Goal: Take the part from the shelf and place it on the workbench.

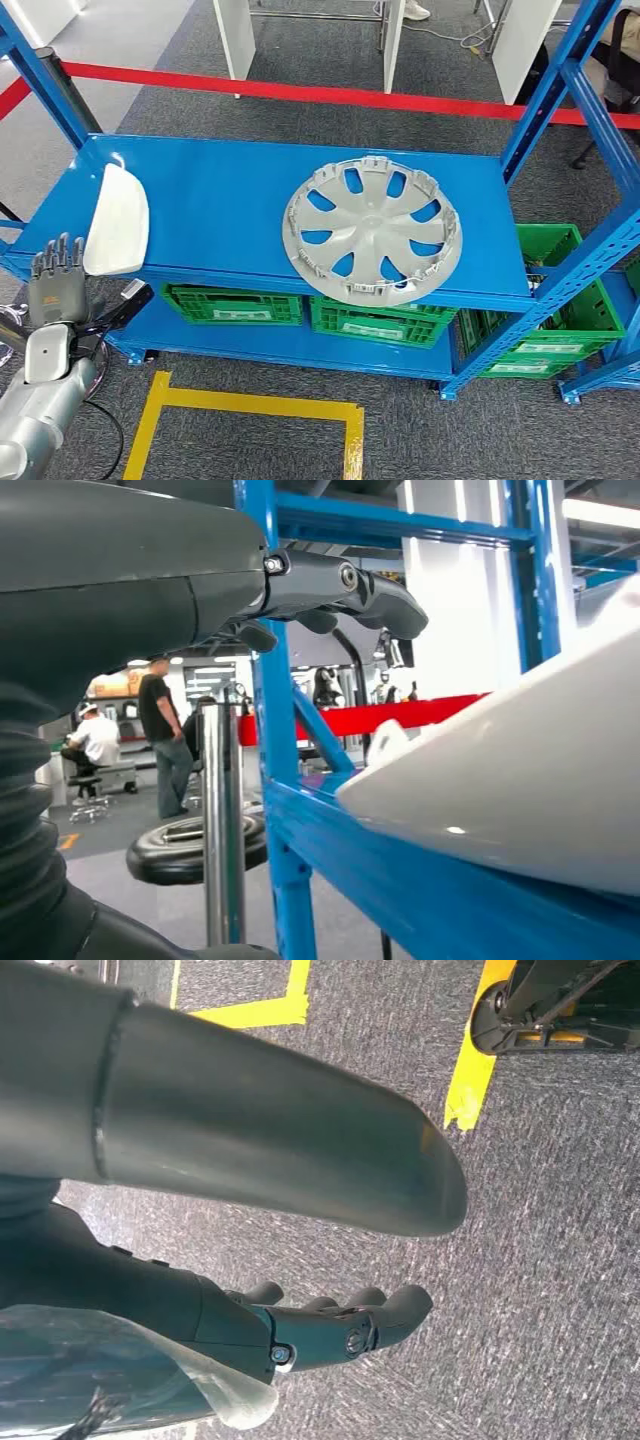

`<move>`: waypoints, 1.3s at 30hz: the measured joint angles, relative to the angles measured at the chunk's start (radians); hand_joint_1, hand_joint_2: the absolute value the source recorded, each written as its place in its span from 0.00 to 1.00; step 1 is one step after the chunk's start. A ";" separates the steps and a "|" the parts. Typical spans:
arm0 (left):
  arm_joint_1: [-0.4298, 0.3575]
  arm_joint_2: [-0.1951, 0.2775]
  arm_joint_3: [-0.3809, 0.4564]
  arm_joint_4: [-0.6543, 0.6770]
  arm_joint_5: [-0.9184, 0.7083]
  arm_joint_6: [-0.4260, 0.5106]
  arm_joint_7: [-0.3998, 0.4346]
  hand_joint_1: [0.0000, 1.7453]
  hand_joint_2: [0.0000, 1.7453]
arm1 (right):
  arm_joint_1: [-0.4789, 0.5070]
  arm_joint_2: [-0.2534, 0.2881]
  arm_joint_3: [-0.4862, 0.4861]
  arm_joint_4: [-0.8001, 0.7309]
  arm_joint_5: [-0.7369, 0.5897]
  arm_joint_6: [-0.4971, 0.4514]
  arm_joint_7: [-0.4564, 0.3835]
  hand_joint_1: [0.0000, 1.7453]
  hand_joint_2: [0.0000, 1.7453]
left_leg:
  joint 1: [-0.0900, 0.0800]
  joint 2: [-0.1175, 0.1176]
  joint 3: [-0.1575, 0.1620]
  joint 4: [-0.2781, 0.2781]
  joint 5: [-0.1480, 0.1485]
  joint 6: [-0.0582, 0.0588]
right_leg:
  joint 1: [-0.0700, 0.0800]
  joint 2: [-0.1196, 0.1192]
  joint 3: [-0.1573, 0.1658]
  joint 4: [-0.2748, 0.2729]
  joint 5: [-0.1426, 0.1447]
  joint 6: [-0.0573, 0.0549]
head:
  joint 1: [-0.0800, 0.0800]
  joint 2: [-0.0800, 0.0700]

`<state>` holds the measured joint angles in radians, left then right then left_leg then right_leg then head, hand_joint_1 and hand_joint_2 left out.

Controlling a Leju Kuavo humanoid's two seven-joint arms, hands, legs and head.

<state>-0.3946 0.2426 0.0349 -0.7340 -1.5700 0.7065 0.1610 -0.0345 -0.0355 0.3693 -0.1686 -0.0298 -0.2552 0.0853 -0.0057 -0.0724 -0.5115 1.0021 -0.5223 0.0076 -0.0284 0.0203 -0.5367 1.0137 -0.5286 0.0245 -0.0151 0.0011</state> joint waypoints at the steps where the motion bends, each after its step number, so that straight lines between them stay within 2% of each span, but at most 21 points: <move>1: -0.001 0.000 -0.002 0.000 0.000 0.000 0.000 0.00 1.00 | 0.000 0.000 0.000 0.000 0.000 0.000 0.000 0.00 0.00 | 0.000 0.000 0.000 0.000 0.000 0.000 | 0.000 0.000 0.000 0.000 0.000 0.000 | 0.000 0.000; 10: -0.015 -0.002 -0.029 -0.004 0.000 0.000 -0.003 0.00 1.00 | 0.000 0.000 0.000 0.000 0.003 0.000 -0.004 0.00 0.00 | 0.000 0.000 0.000 0.000 0.000 0.000 | 0.000 0.000 0.000 0.000 0.000 0.000 | 0.000 0.000; 22: -0.060 -0.027 -0.136 -0.005 -0.001 0.000 0.020 0.00 1.00 | -0.003 0.000 0.007 0.000 0.010 0.003 -0.005 0.00 0.00 | 0.000 0.000 0.000 0.001 0.000 0.000 | 0.000 0.000 0.000 0.000 0.000 0.000 | 0.000 0.000; 27: -0.065 -0.036 -0.149 -0.003 0.003 0.000 0.020 0.09 1.00 | -0.003 0.000 0.009 0.000 0.015 0.001 -0.004 0.00 0.00 | 0.000 0.000 0.000 0.001 0.000 0.000 | 0.000 0.001 0.000 0.000 0.000 0.000 | 0.000 0.000; 31: -0.068 -0.042 -0.151 0.002 0.011 0.000 0.017 0.09 1.00 | -0.003 0.000 0.011 0.000 0.016 0.001 -0.002 0.00 0.00 | 0.000 0.000 0.000 0.001 0.000 0.000 | 0.000 0.001 0.000 0.000 0.000 0.000 | 0.000 0.000; 35: -0.070 -0.047 -0.151 0.007 0.011 0.000 0.016 0.99 1.00 | -0.003 0.000 0.014 0.000 0.016 0.001 -0.001 0.00 0.00 | 0.000 0.000 0.000 0.001 0.000 0.000 | 0.000 0.001 0.000 0.000 0.000 0.000 | 0.000 0.000; 39: -0.070 -0.050 -0.151 0.012 0.019 0.000 0.011 1.00 1.00 | -0.003 0.000 0.015 0.000 0.017 0.001 0.003 0.00 0.00 | 0.000 0.000 0.000 0.001 0.000 0.000 | 0.000 0.001 0.000 0.000 0.000 0.000 | 0.000 0.000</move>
<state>-0.4649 0.1929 -0.1162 -0.7219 -1.5511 0.7065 0.1717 -0.0375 -0.0359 0.3847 -0.1686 -0.0132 -0.2544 0.0880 -0.0057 -0.0720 -0.5114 1.0027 -0.5223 0.0077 -0.0284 0.0208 -0.5366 1.0137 -0.5283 0.0246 -0.0152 0.0011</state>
